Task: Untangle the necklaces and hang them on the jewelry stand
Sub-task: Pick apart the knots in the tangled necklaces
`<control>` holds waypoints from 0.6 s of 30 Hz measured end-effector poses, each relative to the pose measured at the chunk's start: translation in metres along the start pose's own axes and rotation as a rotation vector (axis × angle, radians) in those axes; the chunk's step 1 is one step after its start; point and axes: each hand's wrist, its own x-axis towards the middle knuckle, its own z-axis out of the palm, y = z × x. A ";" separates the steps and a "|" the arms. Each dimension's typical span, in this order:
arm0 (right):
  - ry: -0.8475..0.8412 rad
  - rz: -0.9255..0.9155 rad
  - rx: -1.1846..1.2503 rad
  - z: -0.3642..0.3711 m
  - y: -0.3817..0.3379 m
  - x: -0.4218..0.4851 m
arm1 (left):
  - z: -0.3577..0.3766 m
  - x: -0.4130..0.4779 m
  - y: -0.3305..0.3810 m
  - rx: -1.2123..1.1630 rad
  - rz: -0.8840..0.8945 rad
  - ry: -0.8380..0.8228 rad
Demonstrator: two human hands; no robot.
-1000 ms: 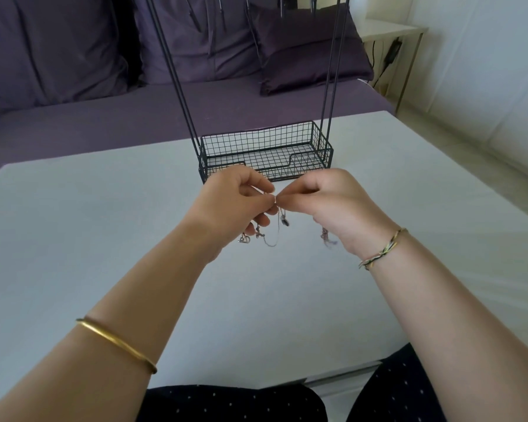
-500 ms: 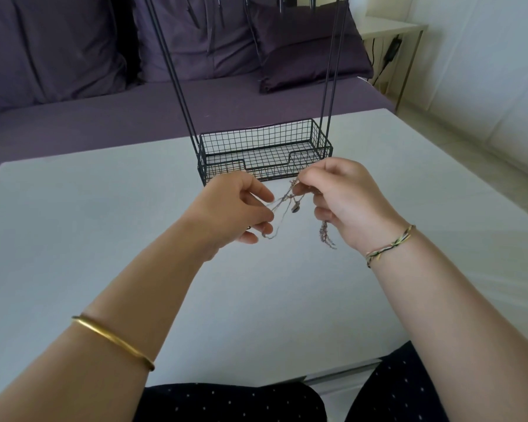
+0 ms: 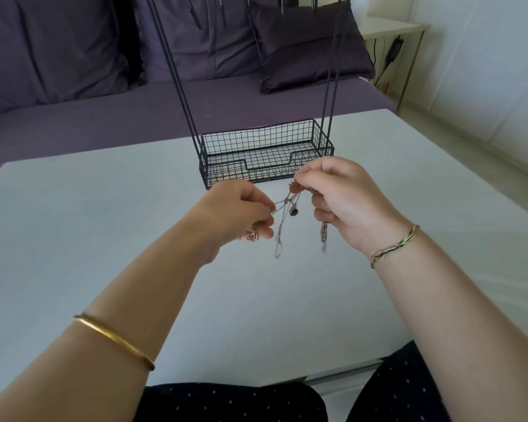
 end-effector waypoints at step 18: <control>-0.050 -0.085 0.034 0.003 -0.001 -0.003 | 0.001 0.002 0.003 -0.185 0.032 -0.081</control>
